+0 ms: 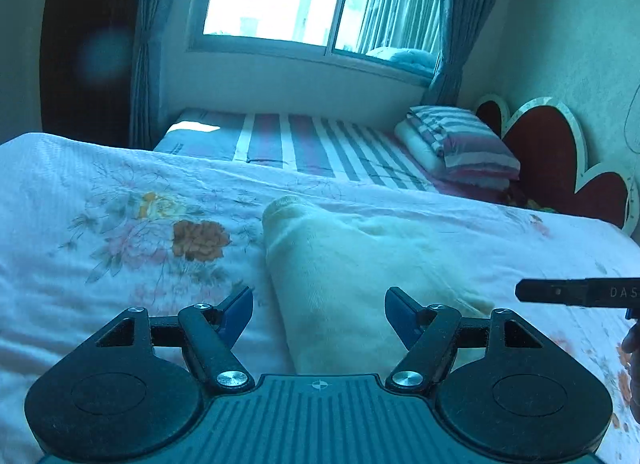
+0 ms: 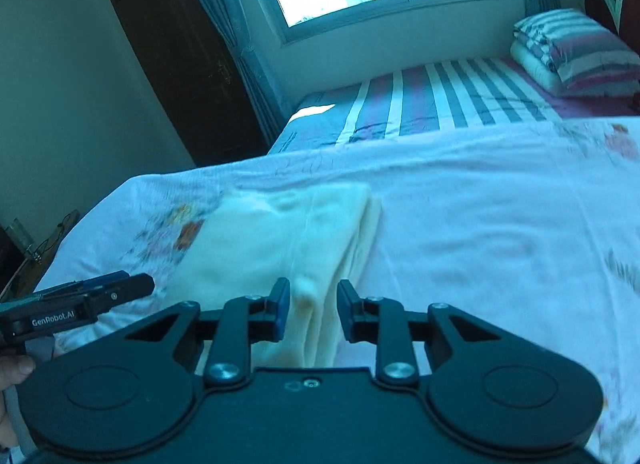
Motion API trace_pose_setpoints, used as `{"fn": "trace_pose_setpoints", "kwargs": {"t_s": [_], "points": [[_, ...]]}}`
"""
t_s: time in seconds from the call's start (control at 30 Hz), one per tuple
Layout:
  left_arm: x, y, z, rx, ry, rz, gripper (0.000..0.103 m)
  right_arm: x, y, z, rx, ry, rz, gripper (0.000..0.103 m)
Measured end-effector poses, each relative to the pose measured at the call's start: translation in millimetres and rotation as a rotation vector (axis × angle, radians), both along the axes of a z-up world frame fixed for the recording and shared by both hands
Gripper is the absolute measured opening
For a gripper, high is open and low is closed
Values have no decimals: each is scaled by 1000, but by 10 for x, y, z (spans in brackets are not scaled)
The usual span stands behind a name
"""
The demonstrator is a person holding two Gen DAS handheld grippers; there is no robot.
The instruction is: Fold small clothes
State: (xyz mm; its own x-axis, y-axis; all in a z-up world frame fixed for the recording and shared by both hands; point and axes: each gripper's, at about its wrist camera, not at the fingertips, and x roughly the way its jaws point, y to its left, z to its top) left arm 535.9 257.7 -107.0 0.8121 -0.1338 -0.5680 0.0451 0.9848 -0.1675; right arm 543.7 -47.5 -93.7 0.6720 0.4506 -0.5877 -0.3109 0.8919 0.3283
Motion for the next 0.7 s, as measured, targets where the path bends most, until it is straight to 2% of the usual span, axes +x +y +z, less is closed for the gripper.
{"fn": "trace_pose_setpoints", "kwargs": {"t_s": [0.07,0.17,0.2,0.27,0.37,0.43,0.47,0.5,0.57,0.6,0.7], "points": [[286,-17,-92,15,31,0,72,269,112,-64,-17,-6,2,24],[554,-120,-331,55,142,-24,72,489,218,-286,-97,31,4,24],[560,-127,-380,49,142,-30,73,517,232,-384,-133,66,2,25],[471,-175,-341,65,128,-19,75,487,205,-466,-133,52,-22,30],[145,-228,-188,116,82,-10,79,221,69,-313,-91,33,-49,32],[-159,-281,-89,161,47,7,100,-26,-7,-185,-92,-8,-50,34],[-307,-313,-34,168,34,18,101,-179,-52,-103,-83,-24,-51,37],[-435,-342,11,168,31,26,103,-316,-89,-35,-77,-37,-50,41],[-748,-409,145,155,25,49,103,-625,-154,104,-75,-75,-62,75],[-909,-449,217,151,13,56,103,-830,-186,195,-72,-109,-62,80],[-1362,-551,388,149,-30,79,103,-1335,-231,422,-66,-155,-44,79]]}}
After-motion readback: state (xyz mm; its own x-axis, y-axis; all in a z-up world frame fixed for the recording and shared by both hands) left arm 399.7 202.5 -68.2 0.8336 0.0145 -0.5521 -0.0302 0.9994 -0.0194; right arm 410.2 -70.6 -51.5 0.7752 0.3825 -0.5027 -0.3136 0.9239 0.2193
